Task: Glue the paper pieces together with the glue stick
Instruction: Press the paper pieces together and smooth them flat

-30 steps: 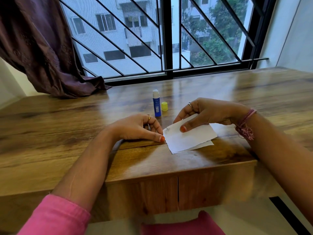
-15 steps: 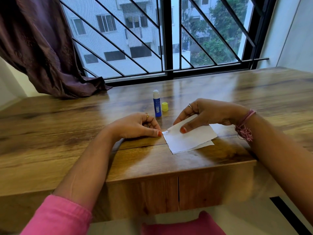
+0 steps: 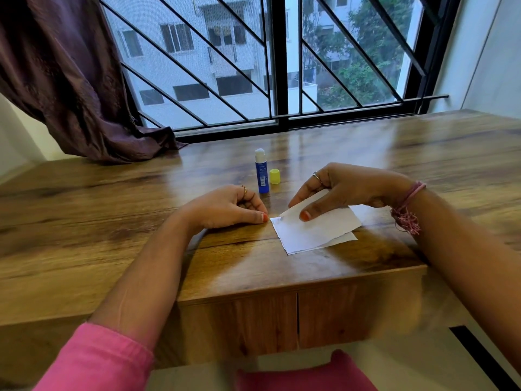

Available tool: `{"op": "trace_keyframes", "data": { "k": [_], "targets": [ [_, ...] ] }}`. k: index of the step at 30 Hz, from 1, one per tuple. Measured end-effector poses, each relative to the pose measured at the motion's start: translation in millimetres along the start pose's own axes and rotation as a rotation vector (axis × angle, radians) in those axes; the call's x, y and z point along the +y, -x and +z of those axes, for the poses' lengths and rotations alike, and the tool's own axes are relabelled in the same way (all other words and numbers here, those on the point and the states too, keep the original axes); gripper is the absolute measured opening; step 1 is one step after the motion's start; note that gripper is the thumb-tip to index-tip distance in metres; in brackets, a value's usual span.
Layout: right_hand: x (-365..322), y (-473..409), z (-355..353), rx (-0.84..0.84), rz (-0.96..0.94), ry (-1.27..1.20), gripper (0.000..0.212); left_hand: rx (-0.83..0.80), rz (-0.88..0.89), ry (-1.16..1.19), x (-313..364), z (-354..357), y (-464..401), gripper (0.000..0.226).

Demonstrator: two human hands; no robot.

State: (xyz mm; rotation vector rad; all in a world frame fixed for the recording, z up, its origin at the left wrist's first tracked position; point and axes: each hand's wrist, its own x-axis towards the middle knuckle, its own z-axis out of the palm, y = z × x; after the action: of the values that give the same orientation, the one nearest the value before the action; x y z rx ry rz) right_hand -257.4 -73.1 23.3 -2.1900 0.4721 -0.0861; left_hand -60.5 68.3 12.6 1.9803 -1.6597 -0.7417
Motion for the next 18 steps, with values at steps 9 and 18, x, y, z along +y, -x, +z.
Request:
{"op": "trace_keyframes", "data": {
  "k": [9, 18],
  "targets": [
    [1.1, -0.7, 0.0, 0.012, 0.001, 0.012, 0.029, 0.014, 0.021, -0.010, 0.4, 0.1, 0.2, 0.009],
    [0.8, -2.1, 0.6, 0.019, -0.005, 0.032, 0.030, 0.011, 0.029, -0.007, 1.7, 0.2, 0.2, 0.009]
  ]
}}
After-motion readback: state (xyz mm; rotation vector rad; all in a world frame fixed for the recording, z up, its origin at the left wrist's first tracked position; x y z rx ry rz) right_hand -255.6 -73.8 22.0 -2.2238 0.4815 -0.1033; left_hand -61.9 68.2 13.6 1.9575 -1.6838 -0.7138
